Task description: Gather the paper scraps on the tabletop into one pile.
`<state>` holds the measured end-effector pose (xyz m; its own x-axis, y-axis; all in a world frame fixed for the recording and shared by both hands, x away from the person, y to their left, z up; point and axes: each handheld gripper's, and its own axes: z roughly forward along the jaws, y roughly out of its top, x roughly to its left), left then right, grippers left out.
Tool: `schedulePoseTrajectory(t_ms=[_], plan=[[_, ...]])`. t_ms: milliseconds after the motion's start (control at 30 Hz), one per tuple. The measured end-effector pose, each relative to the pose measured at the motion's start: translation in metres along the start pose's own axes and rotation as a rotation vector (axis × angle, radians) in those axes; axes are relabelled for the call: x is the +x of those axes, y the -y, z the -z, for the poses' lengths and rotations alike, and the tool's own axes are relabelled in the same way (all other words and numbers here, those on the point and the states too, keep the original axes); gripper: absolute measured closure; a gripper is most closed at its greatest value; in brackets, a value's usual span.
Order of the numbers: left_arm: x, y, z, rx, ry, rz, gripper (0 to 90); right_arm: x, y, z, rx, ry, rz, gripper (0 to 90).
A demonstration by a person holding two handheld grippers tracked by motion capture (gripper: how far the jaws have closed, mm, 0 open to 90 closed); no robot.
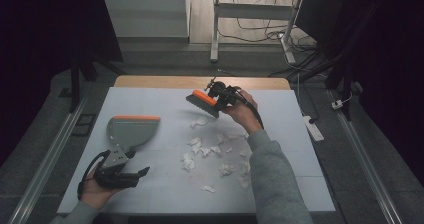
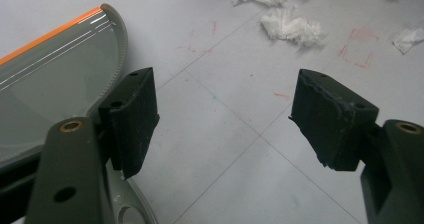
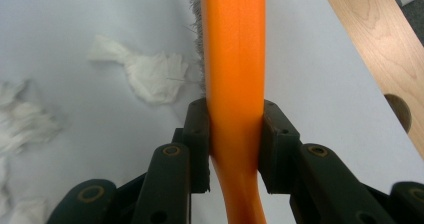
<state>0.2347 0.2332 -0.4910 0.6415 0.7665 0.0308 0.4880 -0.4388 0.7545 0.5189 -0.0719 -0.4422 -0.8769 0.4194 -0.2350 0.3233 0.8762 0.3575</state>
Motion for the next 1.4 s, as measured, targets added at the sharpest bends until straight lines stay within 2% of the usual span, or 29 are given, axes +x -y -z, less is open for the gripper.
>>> schedulePoseTrajectory(t_ms=[100, 200, 267, 333, 367, 400, 633, 733, 833, 900, 1000, 1067, 1200, 1367, 1400], plan=[[0.001, 0.001, 0.001, -0.003, 0.004, 0.003, 27.6, 0.002, -0.008, -0.01, 0.025, -0.009, 0.01, 69.2], [0.002, 0.001, 0.001, -0.006, 0.004, 0.004, 28.4, 0.009, -0.013, -0.015, 0.04, -0.044, 0.033, 69.3], [0.002, 0.001, 0.001, -0.008, 0.005, 0.003, 28.4, 0.018, -0.015, -0.014, 0.05, -0.06, 0.06, 69.3], [0.002, 0.001, 0.001, -0.008, 0.004, 0.001, 28.4, 0.026, -0.016, -0.013, 0.069, -0.072, 0.118, 69.4], [0.002, 0.001, 0.001, -0.008, 0.004, 0.001, 28.4, 0.031, -0.015, -0.011, 0.081, -0.07, 0.129, 69.4], [0.001, 0.001, 0.001, -0.009, 0.002, 0.001, 28.4, 0.036, -0.014, -0.009, 0.088, -0.064, 0.142, 69.5], [0.0, 0.001, 0.0, 0.0, 0.0, -0.003, 28.4, 0.057, 0.011, 0.007, 0.067, -0.126, 0.193, 69.6], [-0.001, 0.001, -0.001, 0.007, -0.003, -0.003, 28.5, 0.057, 0.02, 0.015, 0.053, -0.171, 0.174, 69.5], [-0.001, 0.0, -0.002, 0.011, -0.001, -0.007, 28.5, 0.054, 0.026, 0.025, 0.015, -0.157, 0.145, 69.5], [-0.001, 0.0, -0.002, 0.013, 0.0, -0.007, 28.4, 0.05, 0.029, 0.031, -0.026, -0.155, 0.093, 69.4], [0.0, 0.001, -0.002, 0.009, -0.003, -0.002, 28.4, 0.045, 0.032, 0.039, -0.082, -0.167, 0.046, 69.5], [0.0, 0.001, -0.002, 0.006, -0.003, -0.001, 28.4, 0.044, 0.033, 0.043, -0.099, -0.17, 0.053, 69.4], [0.0, 0.001, -0.002, 0.008, -0.002, 0.001, 28.4, 0.044, 0.033, 0.05, -0.114, -0.174, 0.019, 69.4], [0.0, 0.001, -0.002, 0.008, -0.002, 0.0, 28.4, 0.05, 0.025, 0.05, -0.156, -0.243, -0.048, 69.4], [0.0, 0.001, -0.002, 0.007, -0.002, 0.001, 28.4, 0.055, 0.022, 0.049, -0.157, -0.251, -0.035, 69.4]])
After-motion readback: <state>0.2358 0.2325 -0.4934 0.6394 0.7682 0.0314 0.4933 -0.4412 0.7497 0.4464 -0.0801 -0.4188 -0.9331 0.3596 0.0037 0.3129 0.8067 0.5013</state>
